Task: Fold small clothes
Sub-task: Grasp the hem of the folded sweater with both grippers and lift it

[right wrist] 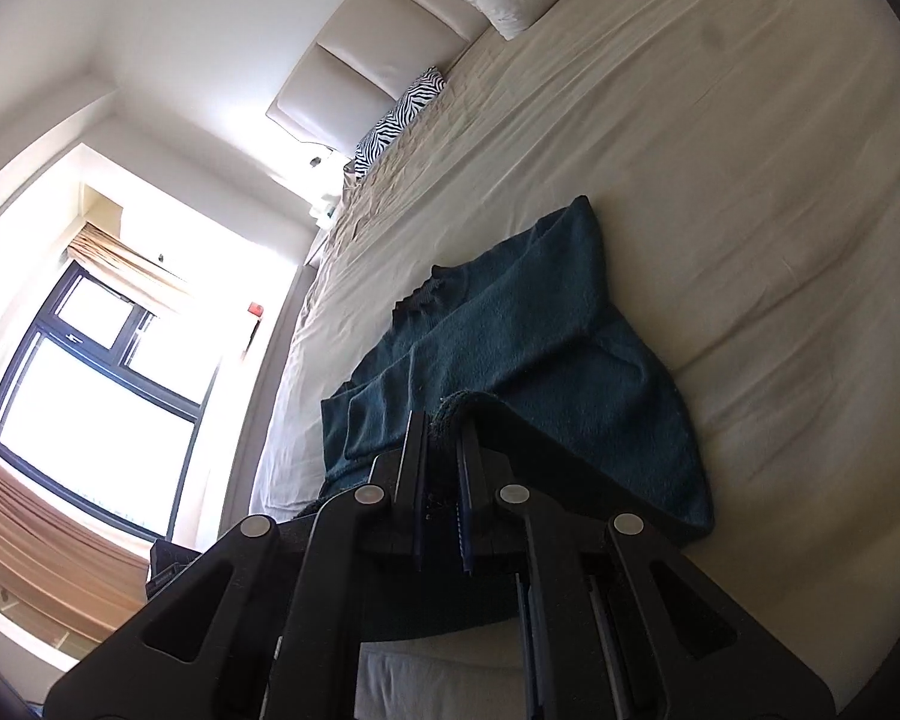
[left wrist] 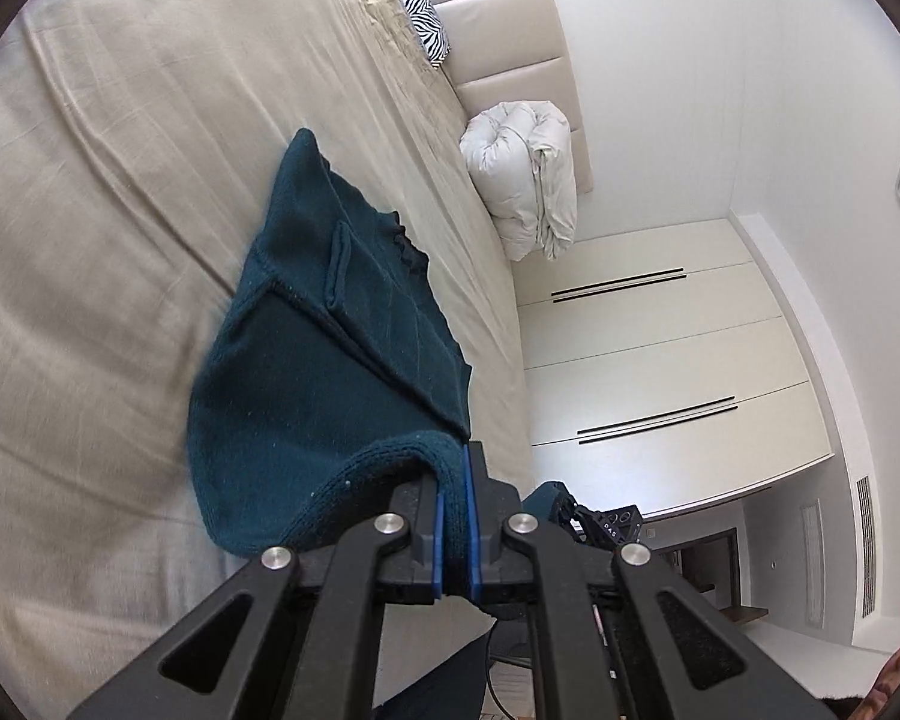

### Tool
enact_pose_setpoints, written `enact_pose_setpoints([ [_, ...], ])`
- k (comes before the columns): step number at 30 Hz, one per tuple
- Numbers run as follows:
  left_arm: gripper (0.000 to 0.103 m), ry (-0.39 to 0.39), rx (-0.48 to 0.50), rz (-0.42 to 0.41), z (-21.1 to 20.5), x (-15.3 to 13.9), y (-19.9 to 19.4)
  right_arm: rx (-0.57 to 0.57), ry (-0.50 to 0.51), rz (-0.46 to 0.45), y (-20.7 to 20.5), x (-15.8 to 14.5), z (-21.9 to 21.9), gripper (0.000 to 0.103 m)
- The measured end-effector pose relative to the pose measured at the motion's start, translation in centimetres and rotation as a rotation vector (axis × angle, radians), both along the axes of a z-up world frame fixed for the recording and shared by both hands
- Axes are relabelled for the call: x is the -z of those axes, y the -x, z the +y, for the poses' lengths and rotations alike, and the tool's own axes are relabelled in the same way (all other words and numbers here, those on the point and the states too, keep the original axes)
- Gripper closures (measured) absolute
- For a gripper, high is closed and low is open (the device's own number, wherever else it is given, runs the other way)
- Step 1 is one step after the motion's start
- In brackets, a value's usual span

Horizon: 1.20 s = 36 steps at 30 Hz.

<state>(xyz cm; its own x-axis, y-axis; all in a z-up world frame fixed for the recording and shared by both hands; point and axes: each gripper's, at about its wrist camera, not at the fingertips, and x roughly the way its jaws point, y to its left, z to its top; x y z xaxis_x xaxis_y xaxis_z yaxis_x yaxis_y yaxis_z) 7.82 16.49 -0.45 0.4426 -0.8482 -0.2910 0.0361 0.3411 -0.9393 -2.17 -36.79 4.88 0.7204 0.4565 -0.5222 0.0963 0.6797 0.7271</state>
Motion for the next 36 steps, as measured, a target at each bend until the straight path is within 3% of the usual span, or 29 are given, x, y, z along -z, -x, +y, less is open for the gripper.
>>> enact_pose_setpoints([
  [12,0.096,0.005,-0.036,0.002,0.0,-0.2,-9.2,0.088,0.087,0.027,-10.2,1.6,-1.5,0.096],
  [22,0.096,0.012,-0.092,0.085,0.6,3.0,-15.9,0.114,0.136,0.089,-18.2,5.0,-1.6,0.096],
  [33,0.095,-0.038,-0.116,0.139,-0.2,6.3,-20.8,0.158,0.128,0.169,-24.0,8.7,-2.5,0.096],
  [35,0.085,-0.066,-0.112,0.139,-0.2,6.8,-21.0,0.163,0.132,0.213,-24.7,9.9,-2.6,0.095],
  [36,0.067,-0.069,-0.112,0.136,-0.2,7.0,-20.9,0.165,0.136,0.226,-24.9,10.4,-2.6,0.094],
])
